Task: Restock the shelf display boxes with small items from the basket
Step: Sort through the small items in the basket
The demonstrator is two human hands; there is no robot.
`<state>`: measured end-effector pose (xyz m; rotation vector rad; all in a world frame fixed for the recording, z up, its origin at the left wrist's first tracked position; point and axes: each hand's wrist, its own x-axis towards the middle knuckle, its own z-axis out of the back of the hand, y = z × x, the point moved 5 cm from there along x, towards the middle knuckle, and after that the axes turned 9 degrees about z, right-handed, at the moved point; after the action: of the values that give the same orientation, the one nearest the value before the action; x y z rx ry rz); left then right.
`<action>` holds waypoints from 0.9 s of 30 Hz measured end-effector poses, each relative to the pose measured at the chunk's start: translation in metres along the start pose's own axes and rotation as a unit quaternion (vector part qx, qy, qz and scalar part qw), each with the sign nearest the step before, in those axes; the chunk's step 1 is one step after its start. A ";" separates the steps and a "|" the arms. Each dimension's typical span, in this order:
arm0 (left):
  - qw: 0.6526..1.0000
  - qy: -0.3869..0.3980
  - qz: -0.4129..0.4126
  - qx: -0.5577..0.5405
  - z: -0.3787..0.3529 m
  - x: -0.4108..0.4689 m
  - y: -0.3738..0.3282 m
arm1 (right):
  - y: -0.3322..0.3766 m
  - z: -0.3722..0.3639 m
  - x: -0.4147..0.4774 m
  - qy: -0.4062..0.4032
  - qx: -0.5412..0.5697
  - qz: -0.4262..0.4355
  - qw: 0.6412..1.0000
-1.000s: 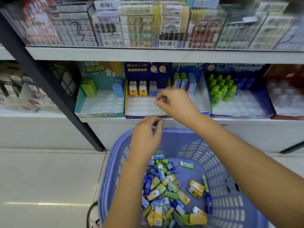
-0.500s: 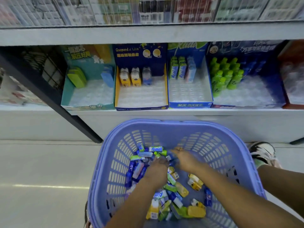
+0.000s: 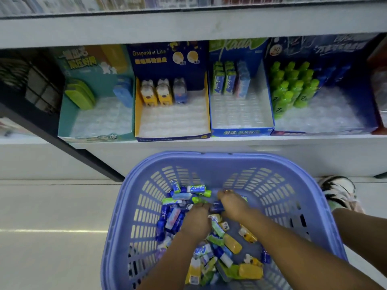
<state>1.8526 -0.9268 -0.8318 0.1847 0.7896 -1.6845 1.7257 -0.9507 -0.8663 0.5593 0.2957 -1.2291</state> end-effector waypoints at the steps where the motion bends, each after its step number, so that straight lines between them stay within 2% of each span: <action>1: 1.000 -0.003 0.002 -0.017 0.001 0.000 0.000 | -0.001 -0.001 -0.002 0.006 0.023 -0.009 1.000; 4: 0.993 -0.010 0.026 -0.117 0.010 0.003 -0.001 | -0.005 0.007 -0.010 -0.012 0.189 -0.036 0.981; 6: 0.971 -0.011 0.064 -0.230 0.023 0.005 -0.001 | -0.003 0.020 -0.017 -0.014 0.341 -0.044 0.939; 9: 0.887 0.012 0.114 -0.447 0.046 0.003 0.001 | 0.010 0.047 -0.033 0.026 0.549 -0.027 0.835; 11: 0.836 0.033 0.108 -0.536 0.064 -0.001 -0.001 | 0.017 0.070 -0.044 0.038 0.627 -0.009 0.778; 14: 0.796 0.069 0.079 -0.596 0.096 -0.013 -0.009 | 0.023 0.106 -0.056 0.008 0.671 0.016 0.741; 19: 0.779 0.100 0.010 -0.619 0.159 -0.035 -0.022 | 0.028 0.158 -0.080 -0.030 0.724 0.035 0.688; 23: 0.717 0.110 -0.050 -0.686 0.201 -0.056 -0.034 | 0.046 0.203 -0.102 -0.046 0.758 0.084 0.646; 25: 0.694 0.110 -0.067 -0.709 0.215 -0.064 -0.038 | 0.058 0.223 -0.111 -0.047 0.753 0.112 0.647; 27: 0.683 0.096 -0.075 -0.721 0.225 -0.070 -0.040 | 0.070 0.245 -0.118 -0.058 0.715 0.158 0.678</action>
<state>1.9006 -0.9995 -0.6092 -0.8434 2.0904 -0.7332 1.7341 -0.9757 -0.5863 1.7788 -0.9915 -0.9334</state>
